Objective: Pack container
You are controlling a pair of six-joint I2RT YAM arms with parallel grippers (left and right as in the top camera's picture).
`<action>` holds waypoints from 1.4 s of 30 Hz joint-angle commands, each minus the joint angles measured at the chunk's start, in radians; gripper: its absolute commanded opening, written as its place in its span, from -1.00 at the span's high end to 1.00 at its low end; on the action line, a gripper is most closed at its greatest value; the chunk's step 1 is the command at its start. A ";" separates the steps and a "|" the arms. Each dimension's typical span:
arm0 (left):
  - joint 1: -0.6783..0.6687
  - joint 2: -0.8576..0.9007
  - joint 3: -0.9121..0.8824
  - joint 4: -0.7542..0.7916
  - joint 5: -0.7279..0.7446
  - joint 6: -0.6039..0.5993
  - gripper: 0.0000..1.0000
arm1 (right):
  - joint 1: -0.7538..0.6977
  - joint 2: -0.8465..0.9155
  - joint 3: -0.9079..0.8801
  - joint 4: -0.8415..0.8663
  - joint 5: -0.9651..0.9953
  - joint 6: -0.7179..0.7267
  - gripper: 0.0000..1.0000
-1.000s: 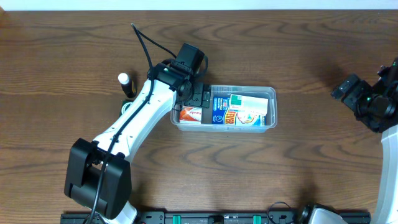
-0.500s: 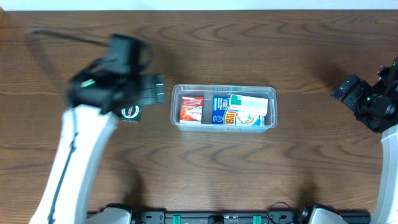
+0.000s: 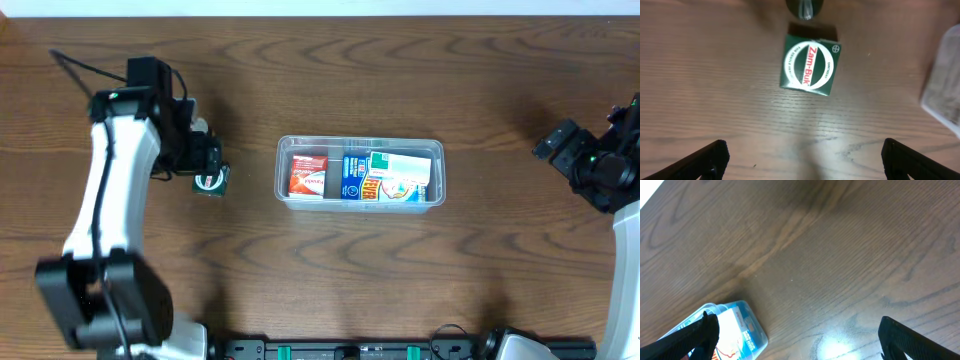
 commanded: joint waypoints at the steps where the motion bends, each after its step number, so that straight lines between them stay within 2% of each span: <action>1: 0.003 0.076 -0.008 0.004 0.025 0.035 -0.96 | -0.003 0.000 0.004 -0.001 -0.004 0.011 -0.99; 6: 0.003 0.157 -0.008 0.024 0.025 0.029 -0.96 | -0.003 0.000 0.004 -0.001 -0.004 0.011 -0.98; 18: 0.006 0.147 -0.008 0.019 0.025 -0.040 -0.96 | -0.003 0.000 0.004 -0.001 -0.004 0.011 -0.99; 25: 0.010 0.032 -0.008 0.017 0.024 -0.112 -0.99 | -0.003 0.000 0.004 -0.002 -0.004 0.011 -0.99; 30: 0.054 -0.079 -0.008 0.021 -0.051 -0.314 -0.96 | -0.003 0.000 0.004 -0.001 -0.004 0.011 -0.98; 35: 0.148 -0.092 -0.013 0.017 -0.085 -0.518 -0.96 | -0.003 0.000 0.004 -0.001 -0.004 0.011 -0.99; 39: 0.201 -0.060 -0.056 0.069 -0.076 -0.596 -0.96 | -0.003 0.000 0.004 -0.001 -0.004 0.011 -0.99; 42: 0.204 -0.030 -0.106 0.116 -0.050 -0.599 -0.96 | -0.003 0.000 0.004 -0.001 -0.004 0.011 -0.99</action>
